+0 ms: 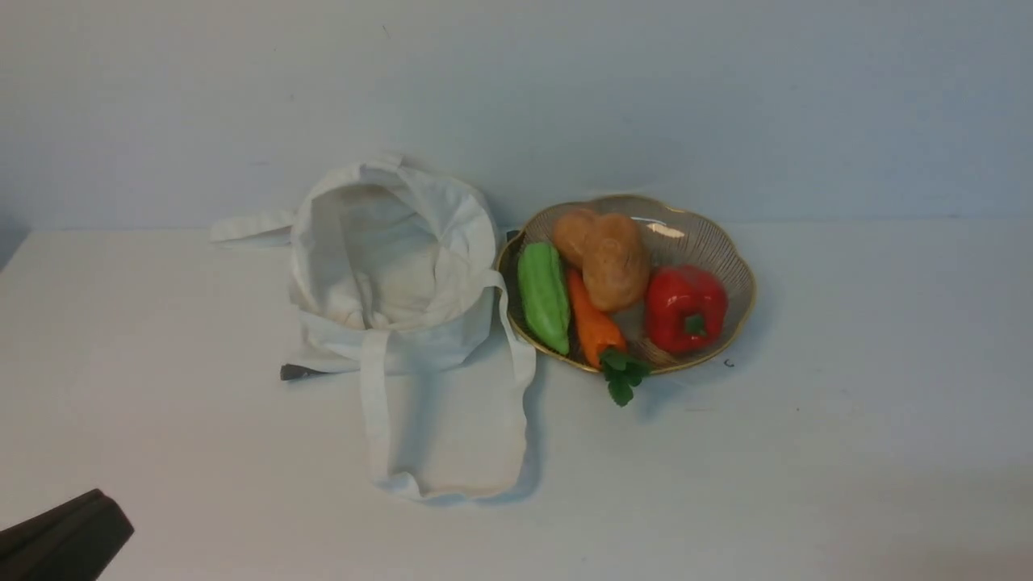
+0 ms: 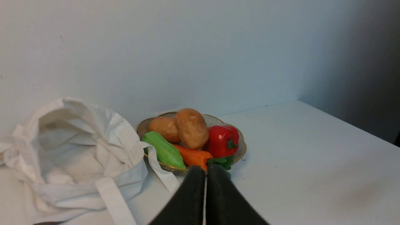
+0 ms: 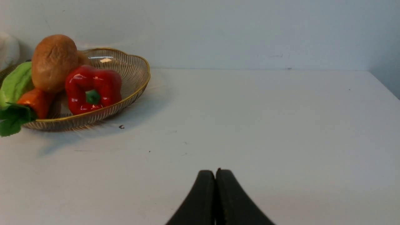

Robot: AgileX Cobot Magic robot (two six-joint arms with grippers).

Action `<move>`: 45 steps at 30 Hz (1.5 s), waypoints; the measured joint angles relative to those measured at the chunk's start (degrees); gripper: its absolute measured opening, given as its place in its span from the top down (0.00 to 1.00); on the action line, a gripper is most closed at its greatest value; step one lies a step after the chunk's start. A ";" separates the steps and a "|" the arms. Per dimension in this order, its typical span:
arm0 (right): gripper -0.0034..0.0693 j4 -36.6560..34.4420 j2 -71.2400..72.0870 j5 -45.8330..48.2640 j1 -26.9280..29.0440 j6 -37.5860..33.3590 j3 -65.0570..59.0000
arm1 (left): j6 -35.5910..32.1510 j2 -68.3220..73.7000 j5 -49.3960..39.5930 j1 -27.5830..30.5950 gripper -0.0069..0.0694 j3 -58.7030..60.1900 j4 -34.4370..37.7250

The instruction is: Take vegetables from cloth bag on white table place on plate.

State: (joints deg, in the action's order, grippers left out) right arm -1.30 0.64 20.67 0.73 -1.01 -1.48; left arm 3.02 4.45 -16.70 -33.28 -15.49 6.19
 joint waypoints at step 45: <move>0.97 0.00 0.00 0.00 0.00 0.00 0.00 | -9.42 -5.04 -4.30 29.41 0.92 17.22 -2.37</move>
State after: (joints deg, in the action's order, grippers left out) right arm -1.30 0.64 20.67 0.73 -1.01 -1.48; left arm -6.40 -0.58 -21.00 -3.87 1.73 3.82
